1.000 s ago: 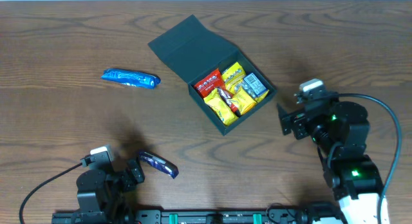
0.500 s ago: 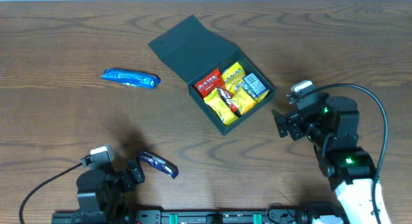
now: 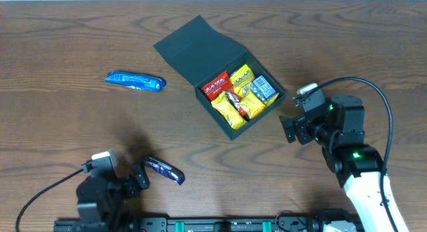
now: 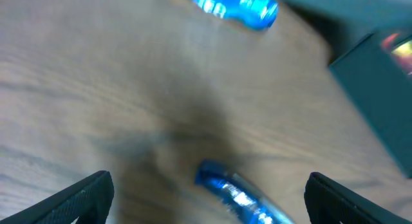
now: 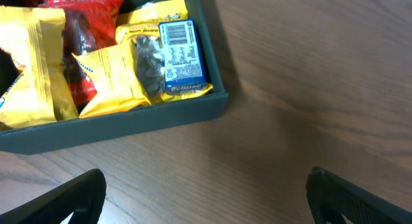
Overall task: Pack container
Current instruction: 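Raise the left arm and reach toward the box lid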
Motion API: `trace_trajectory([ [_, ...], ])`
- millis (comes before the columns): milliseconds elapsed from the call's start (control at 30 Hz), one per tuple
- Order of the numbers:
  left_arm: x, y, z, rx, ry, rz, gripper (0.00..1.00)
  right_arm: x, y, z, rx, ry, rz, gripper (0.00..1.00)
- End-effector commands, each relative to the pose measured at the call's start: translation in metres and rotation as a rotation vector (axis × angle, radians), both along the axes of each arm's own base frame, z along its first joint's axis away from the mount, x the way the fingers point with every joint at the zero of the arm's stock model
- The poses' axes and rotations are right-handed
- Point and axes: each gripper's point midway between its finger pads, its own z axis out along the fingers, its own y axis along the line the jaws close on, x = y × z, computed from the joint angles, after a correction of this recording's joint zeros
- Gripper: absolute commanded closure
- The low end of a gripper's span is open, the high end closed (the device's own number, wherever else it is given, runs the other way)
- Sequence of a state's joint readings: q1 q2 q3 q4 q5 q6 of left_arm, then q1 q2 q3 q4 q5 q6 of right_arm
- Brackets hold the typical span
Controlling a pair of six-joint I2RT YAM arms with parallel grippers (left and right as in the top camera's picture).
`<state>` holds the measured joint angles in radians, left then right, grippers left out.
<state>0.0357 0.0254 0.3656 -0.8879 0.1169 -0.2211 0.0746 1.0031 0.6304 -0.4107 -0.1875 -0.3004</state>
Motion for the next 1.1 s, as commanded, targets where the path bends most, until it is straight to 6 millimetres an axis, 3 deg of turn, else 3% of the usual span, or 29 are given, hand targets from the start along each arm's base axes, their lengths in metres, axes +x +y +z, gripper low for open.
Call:
trace_trajectory([
  [0, -0.002, -0.002, 0.053, -0.013, -0.128, -0.002, 0.04, -0.001, -0.001, -0.003, -0.002, 0.007, 0.009, 0.01],
  [167, -0.005, 0.000, 0.114, 0.004, -0.232, 0.002, 0.04, -0.001, -0.001, -0.003, -0.002, 0.007, 0.009, 0.01],
  [300, -0.001, 0.000, 0.149, 0.017, -0.194, -0.004, 0.04, -0.001, -0.001, -0.003, -0.002, 0.007, 0.009, 0.01],
  [467, 0.005, -0.008, 0.175, 0.038, -0.003, -0.090, 0.04, -0.001, -0.001, -0.003, -0.002, 0.007, 0.009, 0.01],
  [633, 0.011, -0.019, 0.186, 0.025, 0.141, -0.177, 0.04, -0.001, -0.001, -0.003, -0.002, 0.007, 0.009, 0.01],
  [767, 0.031, -0.024, 0.206, -0.029, 0.156, -0.176, 0.04, -0.001, -0.001, -0.003, -0.002, 0.007, 0.009, 0.01],
  [933, 0.074, -0.012, 0.232, -0.323, 0.157, 0.152, 0.04, -0.001, -0.001, -0.003, -0.002, 0.007, 0.009, 0.01],
  [1067, 0.108, -0.043, 0.249, -0.593, 0.129, 0.103, 0.05, -0.001, -0.001, -0.003, -0.002, 0.007, 0.009, 0.01],
])
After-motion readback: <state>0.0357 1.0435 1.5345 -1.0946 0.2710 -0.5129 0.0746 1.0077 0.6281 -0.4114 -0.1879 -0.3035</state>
